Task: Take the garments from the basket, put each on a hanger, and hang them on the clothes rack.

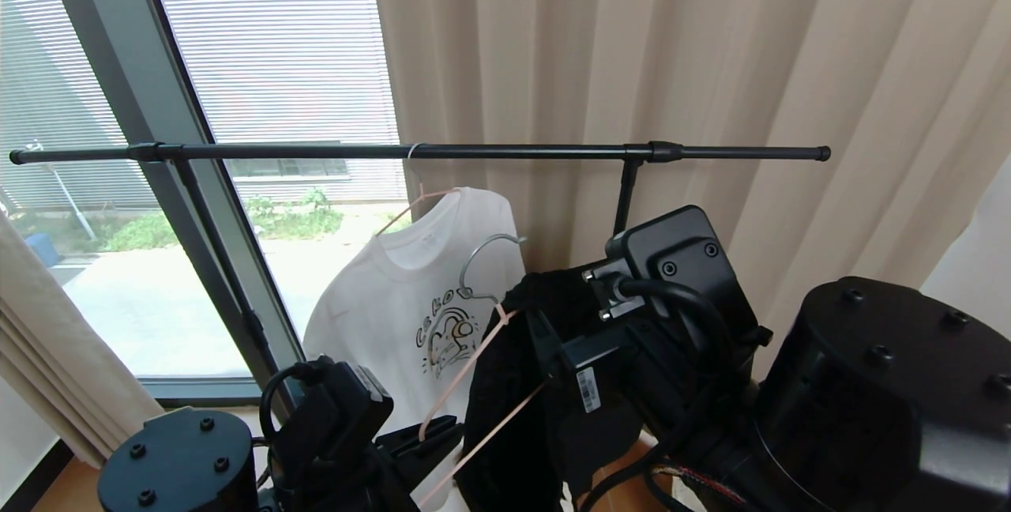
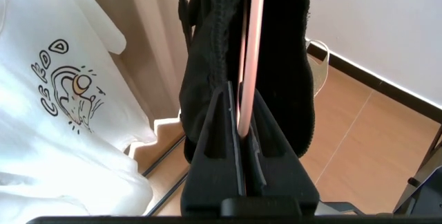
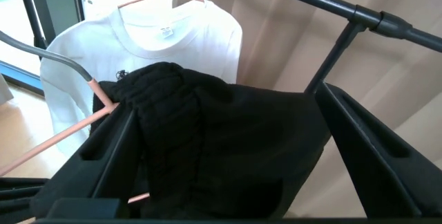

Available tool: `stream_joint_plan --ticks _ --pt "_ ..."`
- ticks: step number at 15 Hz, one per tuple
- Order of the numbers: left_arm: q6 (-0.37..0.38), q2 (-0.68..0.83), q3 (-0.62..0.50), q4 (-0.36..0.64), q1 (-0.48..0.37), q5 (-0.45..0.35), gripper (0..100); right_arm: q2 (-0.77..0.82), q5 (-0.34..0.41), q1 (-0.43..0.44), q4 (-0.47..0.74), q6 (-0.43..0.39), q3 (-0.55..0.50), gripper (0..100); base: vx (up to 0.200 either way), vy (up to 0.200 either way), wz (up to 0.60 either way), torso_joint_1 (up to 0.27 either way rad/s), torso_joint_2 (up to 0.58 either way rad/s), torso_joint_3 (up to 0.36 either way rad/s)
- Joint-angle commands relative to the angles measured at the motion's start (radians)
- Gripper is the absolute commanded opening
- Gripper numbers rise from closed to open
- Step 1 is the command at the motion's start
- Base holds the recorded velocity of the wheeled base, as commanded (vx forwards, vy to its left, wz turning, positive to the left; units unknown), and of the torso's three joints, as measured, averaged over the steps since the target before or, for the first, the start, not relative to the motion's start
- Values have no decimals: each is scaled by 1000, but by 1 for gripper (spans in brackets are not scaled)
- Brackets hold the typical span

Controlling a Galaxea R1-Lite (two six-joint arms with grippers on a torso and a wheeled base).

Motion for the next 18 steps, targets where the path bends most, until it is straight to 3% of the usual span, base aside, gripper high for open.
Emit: stream_joint_plan --ticks 1,14,18 --pt "0 0 -1 0 12 0 0 -4 -1 -1 -1 -1 -1 100 0 0 0 0 0 0" --pt "1 0 -4 0 27 -1 0 -13 7 48 2 -9 79 100 0 0 0 0 0 0" --pt "4 -3 13 0 28 -11 0 -147 136 39 22 -113 183 100 0 0 0 0 0 0"
